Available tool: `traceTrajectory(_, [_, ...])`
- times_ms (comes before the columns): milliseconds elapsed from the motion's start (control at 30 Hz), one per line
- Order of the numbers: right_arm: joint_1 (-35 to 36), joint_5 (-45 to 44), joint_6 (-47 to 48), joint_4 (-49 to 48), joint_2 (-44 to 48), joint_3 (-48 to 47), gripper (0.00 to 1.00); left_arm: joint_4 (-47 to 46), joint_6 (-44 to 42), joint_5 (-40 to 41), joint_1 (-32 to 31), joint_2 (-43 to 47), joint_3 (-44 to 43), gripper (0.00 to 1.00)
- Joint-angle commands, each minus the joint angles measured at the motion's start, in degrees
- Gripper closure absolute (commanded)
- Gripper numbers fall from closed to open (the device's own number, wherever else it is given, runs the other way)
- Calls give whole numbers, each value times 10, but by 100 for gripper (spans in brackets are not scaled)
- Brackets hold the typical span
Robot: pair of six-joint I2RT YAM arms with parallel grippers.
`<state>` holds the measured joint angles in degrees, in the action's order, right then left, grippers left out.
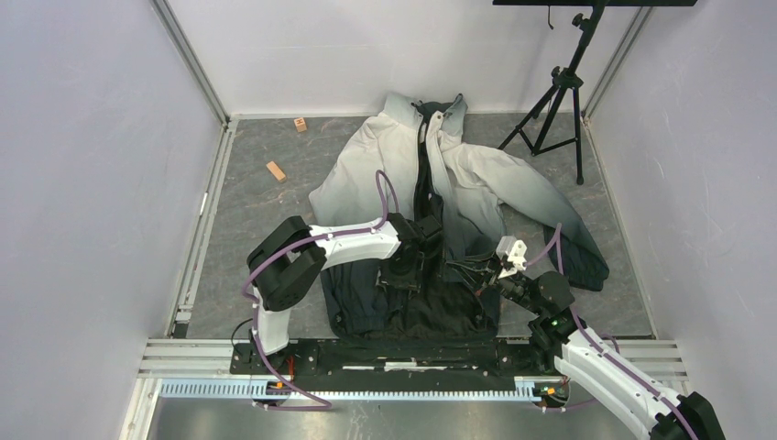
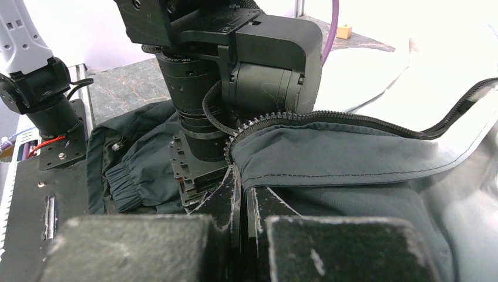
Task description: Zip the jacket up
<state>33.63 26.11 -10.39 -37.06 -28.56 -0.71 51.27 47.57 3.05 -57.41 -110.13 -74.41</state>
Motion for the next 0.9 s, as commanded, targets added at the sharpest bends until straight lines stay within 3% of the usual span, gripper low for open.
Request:
traceTrajectory(0, [0, -8, 4, -25, 6, 138, 100, 18, -17, 47, 2, 12, -12, 39])
traceTrajectory(567, [0, -7, 5, -21, 1, 134, 100, 16, -26, 13, 16, 41, -2, 66])
traceTrajectory(867, [0, -7, 5, -26, -6, 134, 100, 8, -34, -7, 23, 58, 12, 70])
